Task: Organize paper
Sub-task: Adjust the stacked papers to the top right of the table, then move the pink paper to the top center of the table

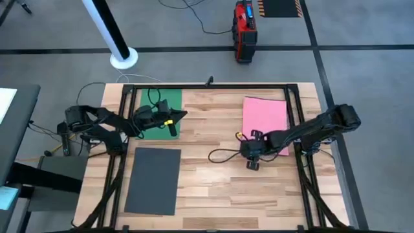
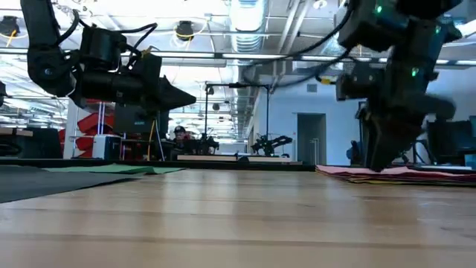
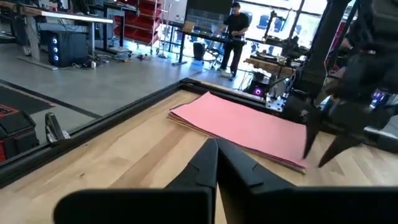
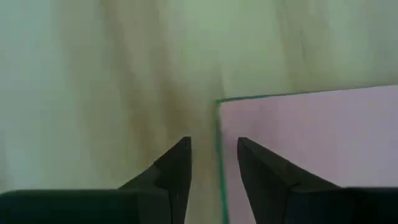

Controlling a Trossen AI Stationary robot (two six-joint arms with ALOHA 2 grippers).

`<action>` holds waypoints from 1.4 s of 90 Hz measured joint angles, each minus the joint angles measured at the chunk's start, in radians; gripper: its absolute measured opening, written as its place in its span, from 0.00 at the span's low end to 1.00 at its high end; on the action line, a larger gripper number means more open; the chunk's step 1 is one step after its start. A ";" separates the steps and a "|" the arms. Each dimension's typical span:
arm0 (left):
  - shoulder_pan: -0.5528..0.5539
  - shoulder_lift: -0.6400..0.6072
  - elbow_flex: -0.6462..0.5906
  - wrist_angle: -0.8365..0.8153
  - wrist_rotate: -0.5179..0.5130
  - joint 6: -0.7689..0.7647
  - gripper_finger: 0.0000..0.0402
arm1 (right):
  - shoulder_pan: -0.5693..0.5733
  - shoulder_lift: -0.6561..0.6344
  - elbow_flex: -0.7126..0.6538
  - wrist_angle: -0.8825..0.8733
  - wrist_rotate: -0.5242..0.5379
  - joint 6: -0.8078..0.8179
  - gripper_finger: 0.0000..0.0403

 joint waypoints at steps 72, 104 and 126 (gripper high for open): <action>0.000 0.000 0.000 -0.041 0.000 0.000 0.00 | 0.026 0.058 0.123 -0.052 0.047 -0.053 0.07; 0.000 0.000 0.000 -0.041 0.000 0.000 0.00 | -0.010 0.059 0.123 -0.054 0.075 -0.055 0.19; 0.000 0.000 0.000 -0.045 -0.001 0.000 0.00 | -0.010 0.059 0.123 -0.030 0.075 -0.079 0.22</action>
